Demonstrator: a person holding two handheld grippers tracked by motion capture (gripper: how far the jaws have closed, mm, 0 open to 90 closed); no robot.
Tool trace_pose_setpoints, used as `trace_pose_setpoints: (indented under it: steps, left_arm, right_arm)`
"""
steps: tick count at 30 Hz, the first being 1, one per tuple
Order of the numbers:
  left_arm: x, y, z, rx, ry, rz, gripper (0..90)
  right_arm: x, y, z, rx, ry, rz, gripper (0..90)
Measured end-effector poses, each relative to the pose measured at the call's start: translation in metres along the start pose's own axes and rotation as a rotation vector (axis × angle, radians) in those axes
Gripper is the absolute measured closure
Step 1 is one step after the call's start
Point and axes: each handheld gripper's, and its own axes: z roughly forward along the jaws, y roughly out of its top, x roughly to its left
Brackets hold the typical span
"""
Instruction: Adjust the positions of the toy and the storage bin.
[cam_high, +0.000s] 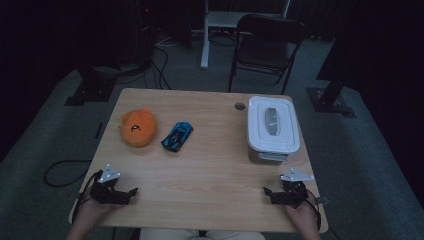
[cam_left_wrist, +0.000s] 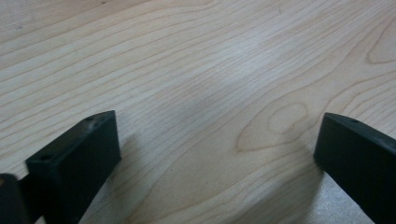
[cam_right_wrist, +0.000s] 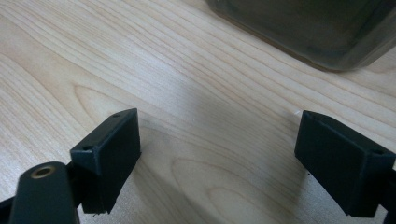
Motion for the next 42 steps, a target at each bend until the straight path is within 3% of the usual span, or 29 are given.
trace_pose_setpoints:
  steps: [11, 24, 42]
  left_arm:
    - [-0.002, 0.007, 0.001, 0.034, -0.027, -0.022, 1.5]
    - [-0.011, 0.027, 0.007, 0.055, -0.03, 0.024, 1.6]
    - [-0.023, 0.061, 0.011, 0.049, -0.083, 0.071, 1.6]
  right_arm:
    - [0.0, 0.0, 0.0, 0.0, 0.0, 0.001, 13.7]
    - [0.0, 0.0, 0.0, 0.0, 0.0, 0.002, 13.7]
    - [0.0, 0.0, 0.0, 0.0, 0.0, 0.002, 13.7]
